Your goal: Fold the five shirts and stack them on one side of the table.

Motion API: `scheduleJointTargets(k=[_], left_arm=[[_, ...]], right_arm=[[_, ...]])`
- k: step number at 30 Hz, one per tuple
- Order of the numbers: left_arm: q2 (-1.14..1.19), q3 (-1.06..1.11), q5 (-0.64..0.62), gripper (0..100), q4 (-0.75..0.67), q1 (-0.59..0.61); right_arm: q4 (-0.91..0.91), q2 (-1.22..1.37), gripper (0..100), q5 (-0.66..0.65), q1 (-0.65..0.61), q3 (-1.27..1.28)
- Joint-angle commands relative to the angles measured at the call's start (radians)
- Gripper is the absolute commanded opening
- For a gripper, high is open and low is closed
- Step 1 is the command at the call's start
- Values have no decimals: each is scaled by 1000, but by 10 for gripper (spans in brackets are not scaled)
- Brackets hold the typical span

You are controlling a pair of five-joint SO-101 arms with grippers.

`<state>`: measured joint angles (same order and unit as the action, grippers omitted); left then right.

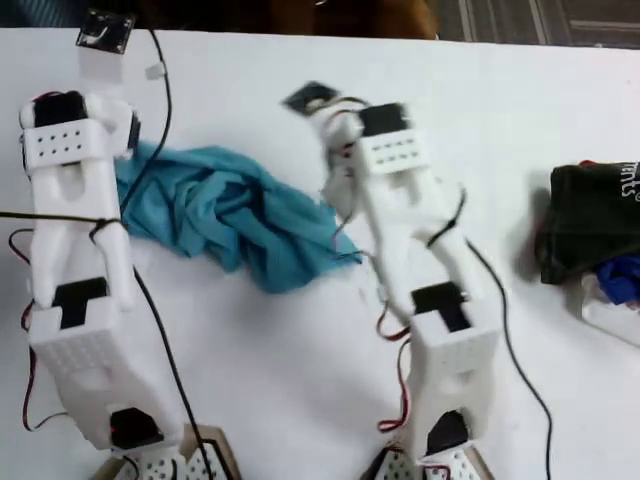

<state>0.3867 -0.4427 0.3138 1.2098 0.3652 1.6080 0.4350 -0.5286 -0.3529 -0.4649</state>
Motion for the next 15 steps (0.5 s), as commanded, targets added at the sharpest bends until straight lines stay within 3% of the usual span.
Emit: scheduleJointTargets(k=[1,8,15], left_arm=[[-8,-42,-15,83,-14,28],[-5,-36,-15,83,-14,91],[-5,-35,-15,83,32,173]], right_arm=[[-4,-33,19,6,-97,-91],[-157,53,19,6,-220,-118],[-232,309,19,-2,-147,-163]])
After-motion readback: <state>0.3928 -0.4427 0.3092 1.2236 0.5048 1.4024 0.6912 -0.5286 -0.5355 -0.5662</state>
